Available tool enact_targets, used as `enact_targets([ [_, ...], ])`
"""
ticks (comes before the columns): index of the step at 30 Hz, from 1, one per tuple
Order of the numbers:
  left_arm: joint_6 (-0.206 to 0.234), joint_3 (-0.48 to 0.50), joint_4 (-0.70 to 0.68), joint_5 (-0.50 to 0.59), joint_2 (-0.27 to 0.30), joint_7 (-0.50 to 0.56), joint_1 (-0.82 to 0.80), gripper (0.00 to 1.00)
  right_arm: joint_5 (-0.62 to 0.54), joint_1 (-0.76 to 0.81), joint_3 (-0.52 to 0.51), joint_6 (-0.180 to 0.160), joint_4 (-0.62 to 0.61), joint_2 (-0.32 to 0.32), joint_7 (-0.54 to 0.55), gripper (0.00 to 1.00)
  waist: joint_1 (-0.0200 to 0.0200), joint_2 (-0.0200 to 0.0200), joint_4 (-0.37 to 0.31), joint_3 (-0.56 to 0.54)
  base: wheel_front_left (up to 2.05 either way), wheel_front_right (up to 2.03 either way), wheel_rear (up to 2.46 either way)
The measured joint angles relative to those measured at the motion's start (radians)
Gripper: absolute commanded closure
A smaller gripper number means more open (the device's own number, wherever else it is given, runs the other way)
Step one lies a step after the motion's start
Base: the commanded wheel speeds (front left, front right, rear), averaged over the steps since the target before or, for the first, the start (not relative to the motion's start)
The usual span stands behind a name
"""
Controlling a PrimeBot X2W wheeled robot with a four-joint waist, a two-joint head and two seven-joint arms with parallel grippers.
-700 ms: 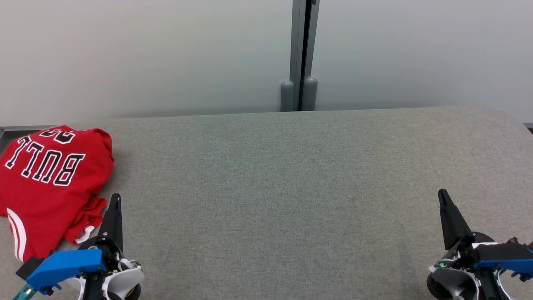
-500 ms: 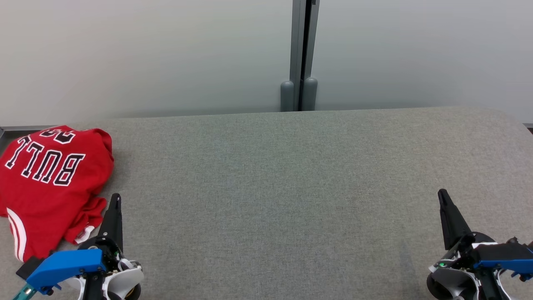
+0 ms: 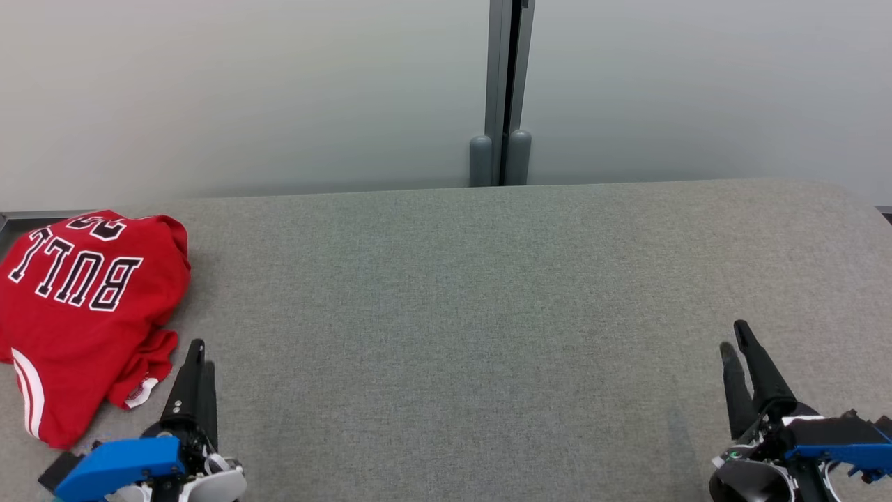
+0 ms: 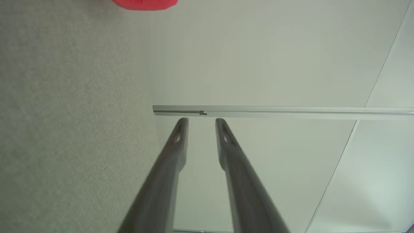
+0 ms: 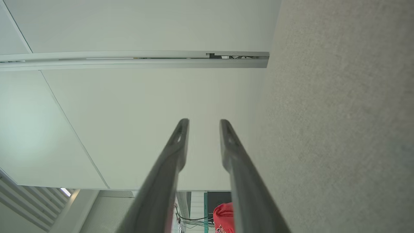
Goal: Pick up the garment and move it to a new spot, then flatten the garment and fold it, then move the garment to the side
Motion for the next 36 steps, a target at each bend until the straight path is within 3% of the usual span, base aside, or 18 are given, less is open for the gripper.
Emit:
enact_targets([
  [8,0.000,-0.001,0.019,0.050,-0.005,-0.033,0.019,0.00,-0.039,0.011,0.019,-0.001,0.009,-0.004,-0.031,0.00,0.0000,0.0000,0.000,0.002,0.00,0.00,0.00],
  [36,0.021,-0.018,0.057,0.633,-0.003,-0.150,-0.025,0.00,-0.557,-0.033,0.080,-0.001,0.064,-0.032,-0.150,0.00,0.0001,0.0000,-0.005,0.019,0.00,0.00,0.00],
])
